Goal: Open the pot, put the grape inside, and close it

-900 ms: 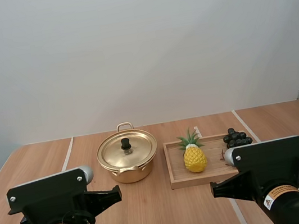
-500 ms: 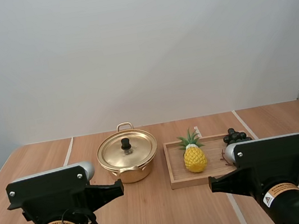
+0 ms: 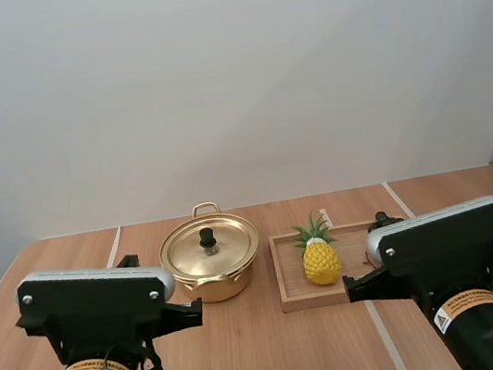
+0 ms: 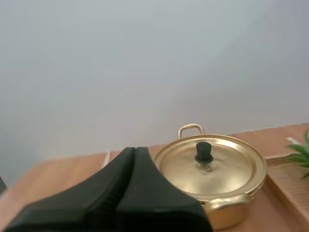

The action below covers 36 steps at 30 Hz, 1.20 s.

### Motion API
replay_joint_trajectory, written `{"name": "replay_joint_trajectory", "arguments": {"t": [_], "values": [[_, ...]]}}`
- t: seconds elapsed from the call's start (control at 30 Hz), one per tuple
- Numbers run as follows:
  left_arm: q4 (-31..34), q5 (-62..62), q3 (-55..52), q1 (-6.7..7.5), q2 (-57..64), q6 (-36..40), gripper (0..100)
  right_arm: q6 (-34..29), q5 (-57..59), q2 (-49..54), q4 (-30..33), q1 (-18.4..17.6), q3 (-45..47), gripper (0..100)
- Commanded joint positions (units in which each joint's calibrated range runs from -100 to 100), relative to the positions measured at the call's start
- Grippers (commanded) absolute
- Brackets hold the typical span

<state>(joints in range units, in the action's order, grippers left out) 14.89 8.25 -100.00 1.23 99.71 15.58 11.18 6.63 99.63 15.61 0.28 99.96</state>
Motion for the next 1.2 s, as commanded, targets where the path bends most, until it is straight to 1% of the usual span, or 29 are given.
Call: {"name": "replay_joint_trajectory", "arguments": {"t": [0.0, 0.03, 0.1, 0.17, 0.23, 0.27, 0.3, 0.37, 0.43, 0.47, 0.53, 0.67, 0.7, 0.8, 0.83, 0.93, 1.03, 1.13, 1.17], "values": [[2.2, -15.5, 0.0, 0.27, 0.3, -6.7, 0, 3.8, -8.8, 0.4, 10.8, 0.2, 0.0, 0], [2.2, -20.6, 0.0, 0.27, 0.3, -8.2, 0, 5.1, -12.5, 0.4, 13.9, 0.2, 0.0, 0], [2.2, -33.4, 0.0, 0.27, 0.3, -10.2, 0, 6.1, -18.6, 0.4, 17.2, 0.2, 0.0, 0], [2.2, -43.3, 0.0, 0.27, 0.3, -11.0, 0, 6.1, -19.1, 0.4, 17.3, 0.2, -1.2, 0], [1.9, -47.1, 0.6, 0.27, 0.3, -10.8, 0, 6.0, -19.0, 0.4, 16.8, 0.2, -5.1, 0], [0.8, -47.2, 2.1, 0.27, 0.3, -10.4, 0, 5.8, -18.8, 0.4, 15.7, 0.2, -6.9, 0], [-1.5, -46.1, 3.8, 0.27, 0.3, -10.1, 0, 5.7, -18.6, 0.4, 13.1, 0.2, -9.3, 0], [-7.4, -42.0, 7.5, 0.27, 0.3, -10.1, 0, 5.7, -18.4, 0.4, 6.1, 0.2, -13.9, 0], [-12.4, -34.5, 12.1, 0.27, 0.3, -11.0, 0, 5.7, -16.5, 0.4, -0.5, 0.2, -19.5, 0], [-13.8, -30.6, 14.9, 0.27, 0.3, -11.2, 0, 5.7, -14.6, 0.4, -2.5, 0.2, -22.7, 0], [-15.8, -24.5, 20.8, 0.27, -0.7, -11.2, 0, 5.7, -6.6, -1.0, -4.6, 0.2, -29.6, 0], [-18.0, -21.7, 32.4, 0.27, -5.1, -11.2, 0, 5.4, 13.2, -7.6, -7.2, 0.2, -43.3, 0], [-18.1, -21.0, 35.6, 0.27, -6.6, -11.2, 0, 4.1, 18.3, -9.9, -7.0, 0.2, -47.5, 0], [-18.1, -14.2, 45.5, 0.27, -11.5, -10.7, 0, -2.3, 32.0, -16.9, -3.6, 0.2, -60.8, 0], [-18.1, -10.5, 49.2, 0.27, -13.4, -10.5, 0, -4.9, 36.8, -19.5, -1.8, 0.2, -65.4, 0], [-18.1, 1.7, 60.4, 0.27, -19.0, -10.5, 0, -9.4, 49.4, -27.1, 3.0, 0.2, -77.7, 0], [-18.1, 13.8, 70.2, 0.27, -25.4, -9.6, 0, -10.1, 62.8, -34.0, 5.2, 0.2, -88.7, 0], [-18.1, 26.1, 79.7, 0.27, -31.8, -6.4, 0, -9.9, 79.9, -41.9, 5.3, 0.2, -99.2, 0], [-18.1, 29.2, 82.1, 0.27, -33.6, -5.6, 0, -9.9, 84.2, -43.9, 5.3, 0.2, -101.2, 0]]}}
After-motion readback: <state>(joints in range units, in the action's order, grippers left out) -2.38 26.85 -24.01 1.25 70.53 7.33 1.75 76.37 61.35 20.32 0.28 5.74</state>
